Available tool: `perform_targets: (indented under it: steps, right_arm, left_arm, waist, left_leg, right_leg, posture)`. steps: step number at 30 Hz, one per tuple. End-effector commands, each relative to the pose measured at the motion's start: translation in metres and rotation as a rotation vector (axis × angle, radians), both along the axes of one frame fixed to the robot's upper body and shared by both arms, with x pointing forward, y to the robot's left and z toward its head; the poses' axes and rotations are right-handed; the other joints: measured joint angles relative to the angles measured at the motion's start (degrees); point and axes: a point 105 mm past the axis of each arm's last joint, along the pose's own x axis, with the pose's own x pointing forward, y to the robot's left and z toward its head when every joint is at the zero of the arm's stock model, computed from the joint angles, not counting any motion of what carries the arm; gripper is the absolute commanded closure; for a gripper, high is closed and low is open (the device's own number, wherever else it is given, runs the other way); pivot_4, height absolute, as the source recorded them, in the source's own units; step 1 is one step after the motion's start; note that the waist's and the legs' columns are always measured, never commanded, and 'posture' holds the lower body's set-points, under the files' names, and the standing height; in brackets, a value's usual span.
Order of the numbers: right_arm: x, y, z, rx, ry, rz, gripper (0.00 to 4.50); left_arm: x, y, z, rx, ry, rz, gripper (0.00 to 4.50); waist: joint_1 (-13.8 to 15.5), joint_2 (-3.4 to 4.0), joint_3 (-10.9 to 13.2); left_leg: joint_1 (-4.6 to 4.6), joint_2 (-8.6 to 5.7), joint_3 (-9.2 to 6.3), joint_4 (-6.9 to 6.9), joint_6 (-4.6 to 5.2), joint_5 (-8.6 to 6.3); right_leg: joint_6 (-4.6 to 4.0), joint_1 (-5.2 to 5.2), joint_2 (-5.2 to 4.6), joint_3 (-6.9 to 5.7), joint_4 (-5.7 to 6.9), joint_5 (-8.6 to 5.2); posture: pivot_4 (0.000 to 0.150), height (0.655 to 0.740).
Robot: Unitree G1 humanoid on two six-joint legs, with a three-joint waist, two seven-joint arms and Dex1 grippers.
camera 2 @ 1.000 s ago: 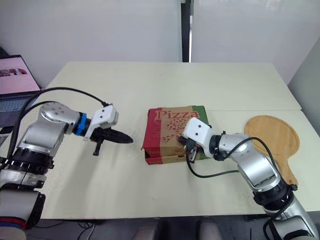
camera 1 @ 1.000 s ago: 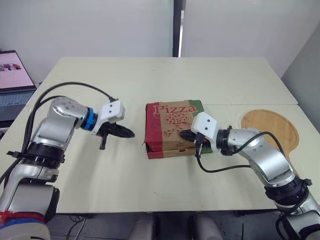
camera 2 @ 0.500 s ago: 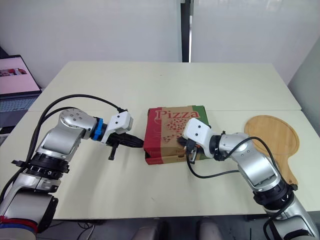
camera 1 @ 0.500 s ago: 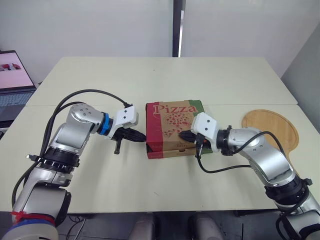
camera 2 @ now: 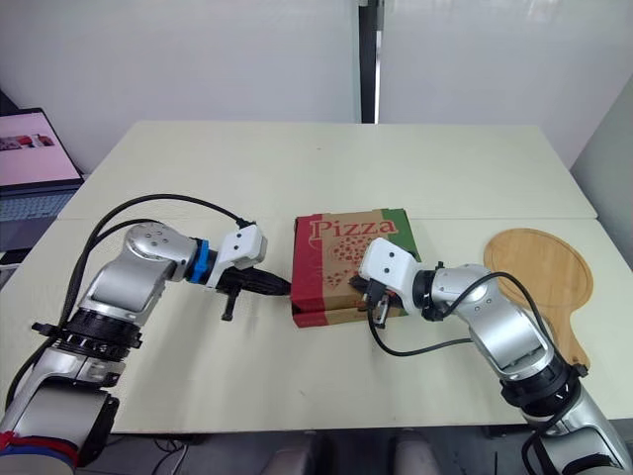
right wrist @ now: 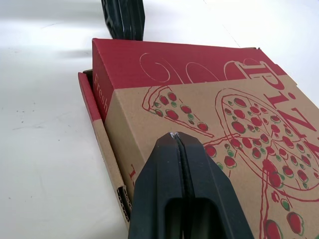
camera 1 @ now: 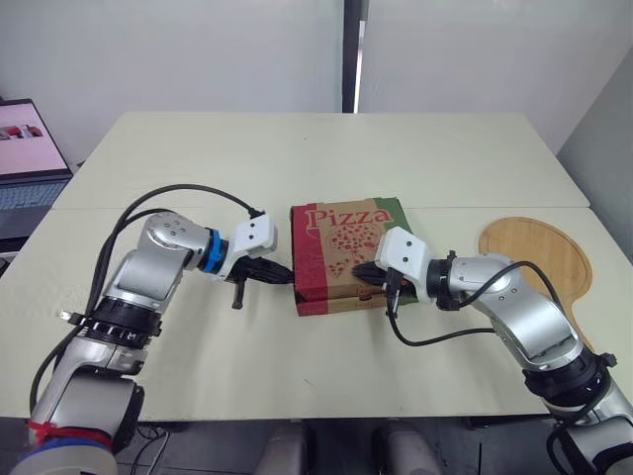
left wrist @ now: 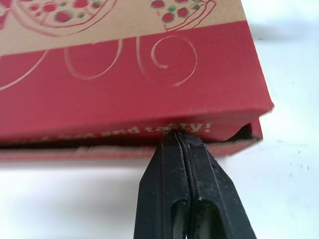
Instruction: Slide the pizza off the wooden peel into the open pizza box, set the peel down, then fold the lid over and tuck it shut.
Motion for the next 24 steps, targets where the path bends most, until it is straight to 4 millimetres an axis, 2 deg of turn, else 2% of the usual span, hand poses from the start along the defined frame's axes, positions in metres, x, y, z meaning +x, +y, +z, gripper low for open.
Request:
perform_targets:
  steps: [1, 6, 11, 16, 24]
  right_arm:
    - [-0.003, 0.003, 0.004, -0.004, -0.037, 0.020, 4.45]
    - [-0.002, 0.002, 0.001, -0.017, -0.038, 0.026, 4.45]
    - [-0.002, 0.003, -0.001, -0.024, -0.040, 0.036, 4.45]
    - [-0.001, 0.003, -0.005, -0.036, -0.038, 0.048, 4.45]
    - [-0.002, 0.004, -0.007, -0.047, -0.039, 0.059, 4.45]
  left_arm:
    - [-0.002, -0.002, 0.039, -0.085, -0.059, -0.003, 4.50]
    - [-0.015, -0.008, 0.038, -0.055, -0.054, -0.059, 4.50]
    - [-0.014, -0.004, 0.036, -0.031, -0.067, -0.047, 4.50]
    - [-0.012, -0.014, 0.042, -0.045, -0.088, -0.067, 4.50]
    - [-0.012, -0.022, 0.038, -0.021, -0.091, -0.101, 4.50]
  waist:
    - [-0.02, 0.00, 0.00]
    - [0.02, 0.00, 0.00]
    - [-0.02, 0.00, 0.00]
    - [-0.02, 0.00, 0.00]
    - [-0.02, 0.00, 0.00]
  left_leg:
    - [0.00, 0.00, -0.01, 0.00, 0.00, 0.00]
    - [0.00, -0.01, 0.00, 0.00, -0.04, 0.02]
    - [0.01, 0.02, 0.00, -0.02, -0.09, 0.05]
    - [0.00, 0.01, 0.00, -0.02, -0.08, 0.05]
    - [0.00, 0.01, 0.00, -0.02, -0.09, 0.05]
  right_leg:
    - [0.00, 0.00, 0.00, -0.01, 0.00, 0.00]
    - [0.00, 0.03, -0.02, 0.01, -0.03, 0.00]
    - [0.00, 0.01, 0.00, 0.00, -0.02, 0.00]
    - [0.00, 0.01, 0.00, 0.00, -0.03, 0.00]
    - [0.00, 0.02, 0.01, 0.00, -0.02, 0.00]
  posture:
    - [0.150, 0.7281]
    - [0.150, 0.7281]
    - [0.150, 0.7281]
    - [0.150, 0.7281]
    - [0.150, 0.7281]
